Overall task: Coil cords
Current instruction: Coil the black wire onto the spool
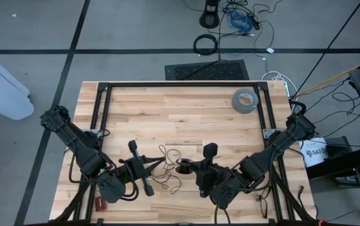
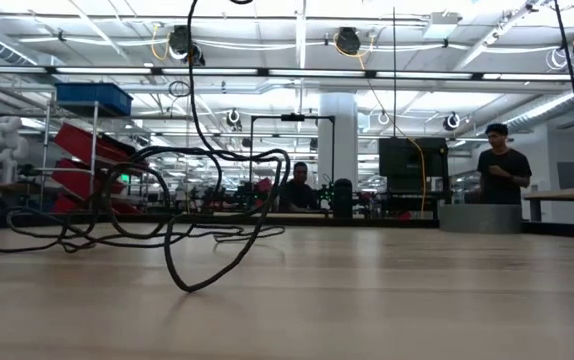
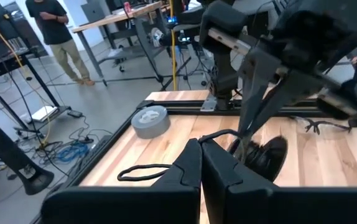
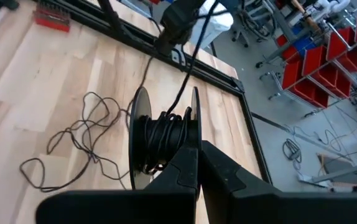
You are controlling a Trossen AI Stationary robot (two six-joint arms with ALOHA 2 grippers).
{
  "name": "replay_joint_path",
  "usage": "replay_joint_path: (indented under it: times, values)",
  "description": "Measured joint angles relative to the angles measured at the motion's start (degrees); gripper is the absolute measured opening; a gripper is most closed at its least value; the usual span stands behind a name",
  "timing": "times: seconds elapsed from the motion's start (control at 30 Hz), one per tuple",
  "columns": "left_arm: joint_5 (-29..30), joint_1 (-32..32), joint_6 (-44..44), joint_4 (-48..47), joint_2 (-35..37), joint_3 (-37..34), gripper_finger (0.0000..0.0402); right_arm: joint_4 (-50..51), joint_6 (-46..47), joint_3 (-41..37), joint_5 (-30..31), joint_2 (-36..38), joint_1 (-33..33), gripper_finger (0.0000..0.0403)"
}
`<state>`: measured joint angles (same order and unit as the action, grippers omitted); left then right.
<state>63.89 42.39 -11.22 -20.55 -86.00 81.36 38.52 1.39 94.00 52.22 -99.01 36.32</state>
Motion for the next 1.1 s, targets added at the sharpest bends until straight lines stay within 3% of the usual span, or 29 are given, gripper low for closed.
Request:
replay_joint_path:
  times: [0.2,0.7,1.1]
  values:
    - [-0.74,0.0,-0.29,0.62,0.0,0.0,0.0002,-0.04,-1.03,0.0,0.93,-1.07,-1.43,0.0]
    - [-4.09,-0.01,-0.33,4.57,-1.05,0.0,0.0002,-2.56,3.64,0.0,17.12,-2.02,-2.61,0.0]
    - [-11.94,-1.87,8.76,18.86,-5.2,0.0,0.0002,-5.5,3.01,-0.02,24.38,-4.96,-3.0,0.0]
